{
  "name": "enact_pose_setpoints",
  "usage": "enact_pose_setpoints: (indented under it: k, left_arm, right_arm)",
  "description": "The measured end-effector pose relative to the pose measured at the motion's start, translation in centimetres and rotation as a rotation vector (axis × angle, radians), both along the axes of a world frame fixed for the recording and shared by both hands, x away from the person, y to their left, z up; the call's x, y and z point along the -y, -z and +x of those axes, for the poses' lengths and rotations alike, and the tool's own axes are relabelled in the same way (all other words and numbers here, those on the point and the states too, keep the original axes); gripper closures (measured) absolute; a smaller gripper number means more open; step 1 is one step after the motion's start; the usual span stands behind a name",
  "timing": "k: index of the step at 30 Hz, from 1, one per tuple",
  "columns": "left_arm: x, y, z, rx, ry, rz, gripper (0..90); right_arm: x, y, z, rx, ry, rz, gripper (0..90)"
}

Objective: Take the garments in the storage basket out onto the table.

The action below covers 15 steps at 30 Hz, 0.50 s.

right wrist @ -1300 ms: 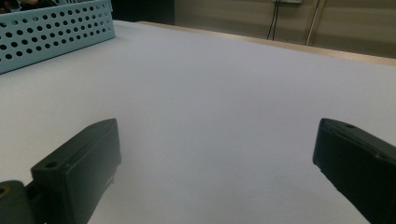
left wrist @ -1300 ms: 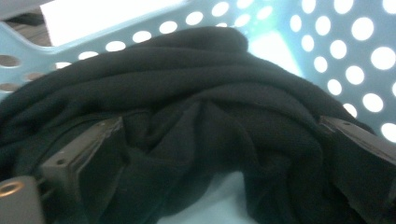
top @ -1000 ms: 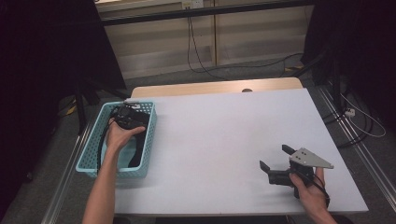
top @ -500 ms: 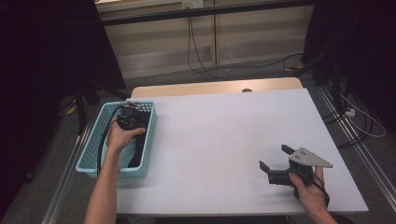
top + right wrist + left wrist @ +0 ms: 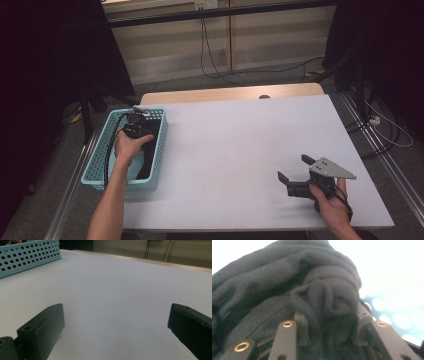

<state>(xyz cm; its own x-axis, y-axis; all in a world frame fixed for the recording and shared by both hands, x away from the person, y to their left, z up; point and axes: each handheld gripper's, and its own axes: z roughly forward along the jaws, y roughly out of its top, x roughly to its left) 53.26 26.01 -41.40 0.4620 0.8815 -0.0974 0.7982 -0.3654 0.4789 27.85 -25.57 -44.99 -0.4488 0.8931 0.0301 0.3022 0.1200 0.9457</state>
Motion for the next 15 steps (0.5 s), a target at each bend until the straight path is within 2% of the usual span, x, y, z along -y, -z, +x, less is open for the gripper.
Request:
enact_pose_setpoints:
  k: [5, 6, 7, 9, 10, 11, 12, 15]
  left_arm:
    - [-0.3, -1.0, -0.5, 0.034, 0.0, -0.033, 58.5]
    - [-0.8, -1.6, -0.8, 0.072, 0.01, -0.059, 58.5]
    - [-0.8, -1.6, -0.8, 0.072, 0.01, -0.059, 58.5]
    - [-1.4, -1.8, -1.0, 0.087, 0.003, -0.11, 58.5]
    - [-1.9, -2.0, -1.3, 0.112, -0.017, -0.161, 58.5]
    - [-1.9, -2.0, -1.3, 0.112, -0.017, -0.161, 58.6]
    - [-2.3, -2.4, -1.6, 0.133, -0.014, -0.189, 58.5]
    - [-2.4, -2.8, -1.6, 0.148, -0.018, -0.192, 58.5]
  right_arm:
    - [0.0, 0.0, -0.1, 0.002, 0.002, 0.004, 0.9]
    - [0.0, -0.1, -0.2, 0.004, 0.0, 0.003, 0.9]
    - [0.0, -0.1, -0.2, 0.003, -0.002, 0.002, 0.9]
    - [0.0, -0.1, -0.2, 0.003, -0.005, 0.001, 0.9]
    - [0.0, -0.1, -0.3, 0.004, -0.005, 0.002, 0.9]
    - [0.0, -0.1, -0.2, 0.004, -0.004, 0.001, 0.9]
    - [0.1, 0.0, -0.2, 0.003, -0.001, 0.001, 0.9]
    - [0.0, 0.0, -0.1, 0.0, 0.003, 0.003, 0.9]
